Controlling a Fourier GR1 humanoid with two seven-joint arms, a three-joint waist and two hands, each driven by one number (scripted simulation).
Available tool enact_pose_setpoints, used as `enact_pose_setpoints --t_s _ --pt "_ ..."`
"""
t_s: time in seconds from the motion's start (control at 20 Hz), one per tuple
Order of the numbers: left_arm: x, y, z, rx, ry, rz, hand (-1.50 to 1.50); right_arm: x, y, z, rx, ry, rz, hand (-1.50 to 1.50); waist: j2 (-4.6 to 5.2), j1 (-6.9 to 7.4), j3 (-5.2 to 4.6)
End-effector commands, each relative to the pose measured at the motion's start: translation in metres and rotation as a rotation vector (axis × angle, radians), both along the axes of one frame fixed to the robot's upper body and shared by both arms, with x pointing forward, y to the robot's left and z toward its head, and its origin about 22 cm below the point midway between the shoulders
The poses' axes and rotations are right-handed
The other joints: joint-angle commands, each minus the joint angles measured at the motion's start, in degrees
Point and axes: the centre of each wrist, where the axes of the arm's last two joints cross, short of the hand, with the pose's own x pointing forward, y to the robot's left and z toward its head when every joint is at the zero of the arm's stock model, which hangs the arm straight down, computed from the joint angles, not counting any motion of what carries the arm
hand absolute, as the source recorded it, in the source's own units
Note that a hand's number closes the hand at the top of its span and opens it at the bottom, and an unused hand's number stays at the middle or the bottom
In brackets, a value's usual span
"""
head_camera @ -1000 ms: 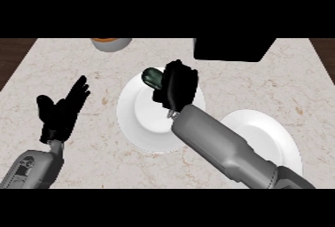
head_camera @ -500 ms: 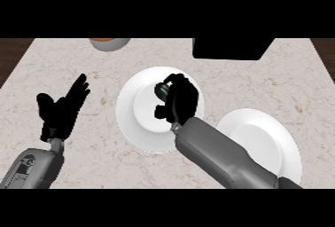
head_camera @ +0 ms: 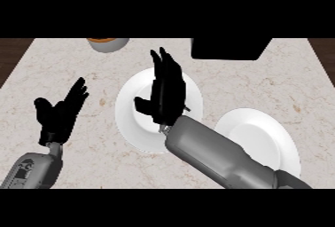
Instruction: Pick the eggplant from the plate and place it in the plate
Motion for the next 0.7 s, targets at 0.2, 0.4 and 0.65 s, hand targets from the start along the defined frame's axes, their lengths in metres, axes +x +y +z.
enact_pose_setpoints --t_s 0.2,0.4,0.65 --pt "-0.007 0.003 0.003 0.013 0.001 0.004 0.00 -0.021 0.004 0.035 0.445 0.019 -0.002 -1.50 -0.06 -0.16 0.06" --pt "-0.008 0.002 0.003 -0.015 0.003 0.005 0.00 -0.037 -0.002 0.034 0.562 0.084 0.050 -1.50 0.18 -0.64 0.07" --pt "0.004 0.018 -0.001 -0.001 -0.001 0.027 0.00 -0.060 -0.019 0.000 0.537 0.029 0.088 -1.50 0.14 -1.95 0.00"
